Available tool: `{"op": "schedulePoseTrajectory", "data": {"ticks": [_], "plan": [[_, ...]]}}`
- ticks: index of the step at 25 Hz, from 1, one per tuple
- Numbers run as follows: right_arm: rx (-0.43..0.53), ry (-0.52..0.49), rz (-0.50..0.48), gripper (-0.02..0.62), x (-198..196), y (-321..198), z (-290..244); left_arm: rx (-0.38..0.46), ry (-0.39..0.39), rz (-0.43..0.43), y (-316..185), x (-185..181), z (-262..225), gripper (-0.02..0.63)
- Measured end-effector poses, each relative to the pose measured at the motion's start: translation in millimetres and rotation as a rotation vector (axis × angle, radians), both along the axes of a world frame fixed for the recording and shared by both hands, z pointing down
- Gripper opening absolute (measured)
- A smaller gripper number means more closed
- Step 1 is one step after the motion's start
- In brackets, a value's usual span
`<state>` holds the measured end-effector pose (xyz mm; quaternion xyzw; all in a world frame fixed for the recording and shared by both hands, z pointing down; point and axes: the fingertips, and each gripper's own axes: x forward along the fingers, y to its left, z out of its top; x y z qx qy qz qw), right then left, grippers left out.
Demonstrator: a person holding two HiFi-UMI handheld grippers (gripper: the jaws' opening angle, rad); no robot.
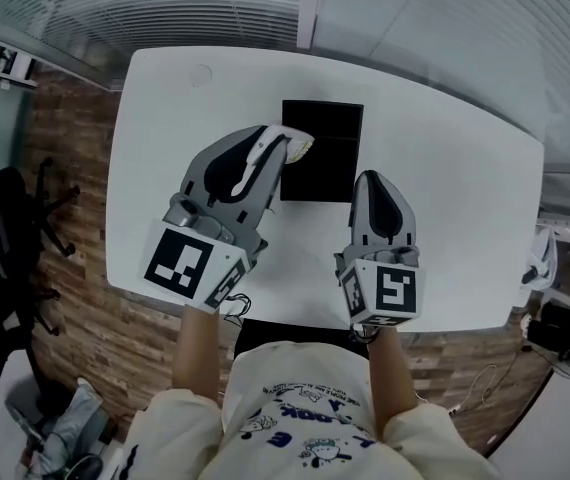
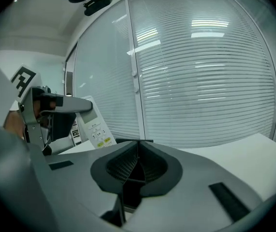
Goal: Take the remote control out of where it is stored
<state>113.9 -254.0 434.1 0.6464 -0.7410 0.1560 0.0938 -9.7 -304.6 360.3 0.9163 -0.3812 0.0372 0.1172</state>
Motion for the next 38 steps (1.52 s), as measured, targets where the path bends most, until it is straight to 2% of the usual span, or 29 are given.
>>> {"op": "schedulePoseTrajectory", "data": {"ticks": [8, 16, 25, 38], "plan": [[0.094, 0.006, -0.026, 0.034, -11, 10, -54, 0.033, 0.003, -0.142, 25, -42, -42, 0.074], [0.122, 0.010, -0.074, 0.034, -30, 27, -74, -0.020, -0.024, -0.299, 56, -79, -40, 0.074], [0.140, 0.011, -0.097, 0.034, -39, 35, -82, -0.043, -0.039, -0.382, 82, -94, -27, 0.074], [0.147, 0.024, -0.110, 0.034, -40, 33, -90, -0.030, -0.063, -0.386, 78, -88, -31, 0.074]]}}
